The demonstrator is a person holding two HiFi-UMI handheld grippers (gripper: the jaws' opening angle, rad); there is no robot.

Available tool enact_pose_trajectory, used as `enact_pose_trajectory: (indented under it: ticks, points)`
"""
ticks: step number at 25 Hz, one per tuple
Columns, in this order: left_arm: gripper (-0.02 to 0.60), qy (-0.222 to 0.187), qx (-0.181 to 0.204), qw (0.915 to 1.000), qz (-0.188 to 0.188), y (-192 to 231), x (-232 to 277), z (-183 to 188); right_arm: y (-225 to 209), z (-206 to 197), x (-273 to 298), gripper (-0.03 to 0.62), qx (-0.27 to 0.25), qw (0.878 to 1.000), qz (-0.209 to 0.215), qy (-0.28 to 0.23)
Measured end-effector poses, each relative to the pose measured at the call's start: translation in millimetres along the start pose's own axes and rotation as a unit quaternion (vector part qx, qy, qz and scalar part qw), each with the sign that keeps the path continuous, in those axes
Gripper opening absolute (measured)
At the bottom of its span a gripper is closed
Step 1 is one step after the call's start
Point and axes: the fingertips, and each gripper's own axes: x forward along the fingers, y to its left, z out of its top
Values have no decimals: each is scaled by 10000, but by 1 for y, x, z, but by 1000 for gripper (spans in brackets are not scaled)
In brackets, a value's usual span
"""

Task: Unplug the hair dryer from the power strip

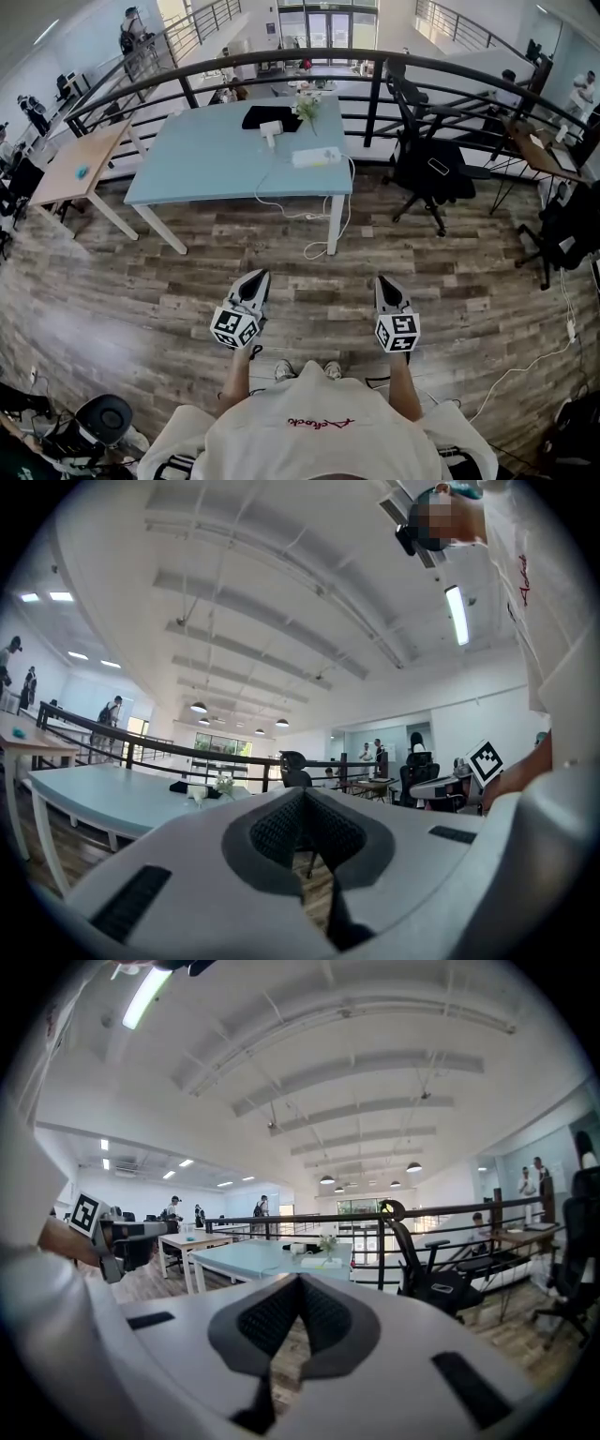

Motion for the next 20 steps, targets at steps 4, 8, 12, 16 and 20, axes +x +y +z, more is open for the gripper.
enact_pose_trajectory:
  ticks: [4,8,12,16,20]
  points:
    - [9,17,-6,10000,49,-15,8,-5,-10,-3,0,17,-21,9999,148,13]
    - [9,16,24,10000,58,-29,22,-8,-24,-4,2,17,-38,9996,271,5]
    - [9,61,41,10000,39,-41,33,-9,-33,-4,5,17,-11,9994,350,16]
    - [9,73,69,9999,23,-45,39,-8,-36,-5,8,17,32,9992,408,-6]
    - [9,95,83,9999,24,-44,47,-10,-37,-6,17,17,55,9988,480,-7]
